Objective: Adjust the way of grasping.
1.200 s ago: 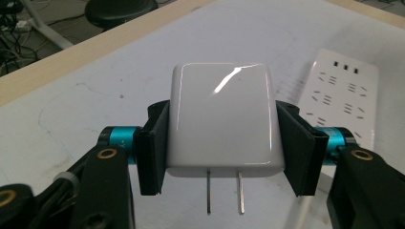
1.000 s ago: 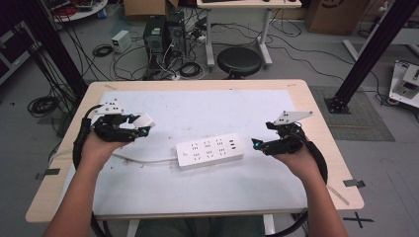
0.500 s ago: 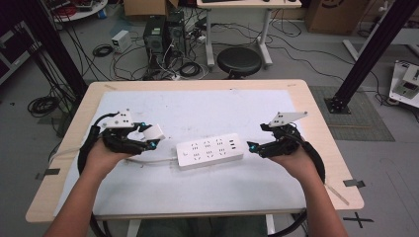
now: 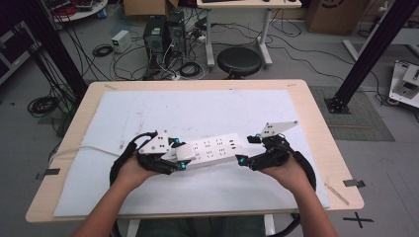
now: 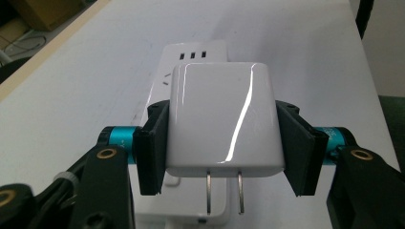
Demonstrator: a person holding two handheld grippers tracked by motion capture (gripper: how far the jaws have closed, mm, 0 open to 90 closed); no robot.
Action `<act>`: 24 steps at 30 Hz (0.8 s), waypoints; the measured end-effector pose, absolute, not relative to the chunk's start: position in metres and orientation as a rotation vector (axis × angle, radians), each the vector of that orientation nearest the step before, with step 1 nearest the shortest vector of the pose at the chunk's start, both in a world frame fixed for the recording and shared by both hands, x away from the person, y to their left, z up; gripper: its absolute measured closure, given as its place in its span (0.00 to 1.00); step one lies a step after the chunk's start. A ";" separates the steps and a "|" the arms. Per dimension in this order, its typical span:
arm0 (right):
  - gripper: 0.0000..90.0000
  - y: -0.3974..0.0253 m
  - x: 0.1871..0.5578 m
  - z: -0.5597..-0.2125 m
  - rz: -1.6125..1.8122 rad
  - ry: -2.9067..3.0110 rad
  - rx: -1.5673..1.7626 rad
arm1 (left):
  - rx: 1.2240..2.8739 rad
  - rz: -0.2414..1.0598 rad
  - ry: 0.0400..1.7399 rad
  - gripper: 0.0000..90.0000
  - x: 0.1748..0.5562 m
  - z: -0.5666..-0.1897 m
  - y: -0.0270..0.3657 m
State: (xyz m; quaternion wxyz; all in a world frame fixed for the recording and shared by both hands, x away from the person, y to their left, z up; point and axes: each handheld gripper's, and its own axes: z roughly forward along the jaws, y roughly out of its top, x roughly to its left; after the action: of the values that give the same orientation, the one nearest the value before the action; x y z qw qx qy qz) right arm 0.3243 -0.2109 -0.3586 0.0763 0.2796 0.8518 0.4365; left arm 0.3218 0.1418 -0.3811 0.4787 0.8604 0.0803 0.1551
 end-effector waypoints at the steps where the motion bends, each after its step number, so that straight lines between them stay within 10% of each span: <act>1: 0.21 -0.209 0.324 -0.360 1.329 2.558 0.850 | 2.098 0.394 0.182 0.47 0.321 -0.382 0.138; 24: 0.21 -0.170 0.335 -0.388 1.562 2.686 0.959 | 2.034 0.623 0.021 0.47 0.302 -0.403 0.100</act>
State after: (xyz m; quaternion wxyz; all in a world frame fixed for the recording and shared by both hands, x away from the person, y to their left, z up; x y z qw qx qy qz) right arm 0.3346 -0.1698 -0.3875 -0.0552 0.2945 0.8248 0.4796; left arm 0.3017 0.1002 -0.4029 0.4858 0.8357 0.0087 0.2560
